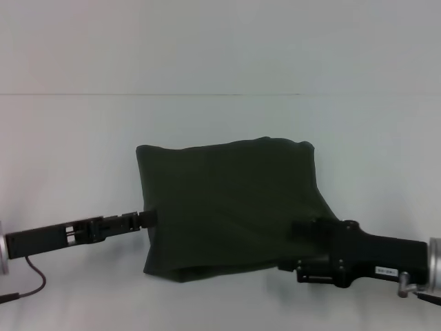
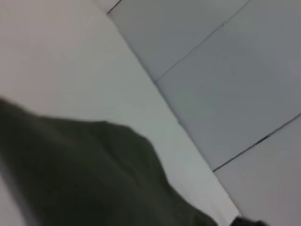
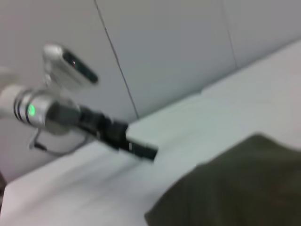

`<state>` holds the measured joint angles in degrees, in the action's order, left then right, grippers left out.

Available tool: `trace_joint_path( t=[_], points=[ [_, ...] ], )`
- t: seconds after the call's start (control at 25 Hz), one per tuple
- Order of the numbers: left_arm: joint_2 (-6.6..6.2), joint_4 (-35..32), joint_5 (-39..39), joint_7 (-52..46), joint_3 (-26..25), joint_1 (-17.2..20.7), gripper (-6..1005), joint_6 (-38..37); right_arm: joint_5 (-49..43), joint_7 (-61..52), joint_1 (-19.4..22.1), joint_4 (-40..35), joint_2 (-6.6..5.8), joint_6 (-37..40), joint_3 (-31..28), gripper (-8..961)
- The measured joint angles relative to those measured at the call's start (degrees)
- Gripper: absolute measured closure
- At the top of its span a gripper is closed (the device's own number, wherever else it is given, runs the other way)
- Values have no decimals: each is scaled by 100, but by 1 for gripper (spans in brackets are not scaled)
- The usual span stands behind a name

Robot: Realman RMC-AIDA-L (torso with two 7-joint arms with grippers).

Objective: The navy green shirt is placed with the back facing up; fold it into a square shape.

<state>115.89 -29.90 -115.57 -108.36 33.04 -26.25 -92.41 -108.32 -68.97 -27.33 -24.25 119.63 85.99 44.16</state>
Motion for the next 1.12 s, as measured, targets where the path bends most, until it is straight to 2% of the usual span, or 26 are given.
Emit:
trace_joint_path(
  t=[0.2,0.4,0.76,1.12],
  points=[
    [-60,-11,-586,-1208,5,-45,79,215,41,665,329,-6,-2,545,-722,37],
    [-66,-14,-1059,-1792,7,-153,81,329,36,745,470,-8,-14,634,-865,37],
    [105,18,-1323,-1891,174,-349,84,977,-3,745,483,-10,-15,622,-831,37],
    [247,26,-1368,-1949,388,-533,87,1068,-15,745,493,-7,-10,630,-817,37]
  ],
)
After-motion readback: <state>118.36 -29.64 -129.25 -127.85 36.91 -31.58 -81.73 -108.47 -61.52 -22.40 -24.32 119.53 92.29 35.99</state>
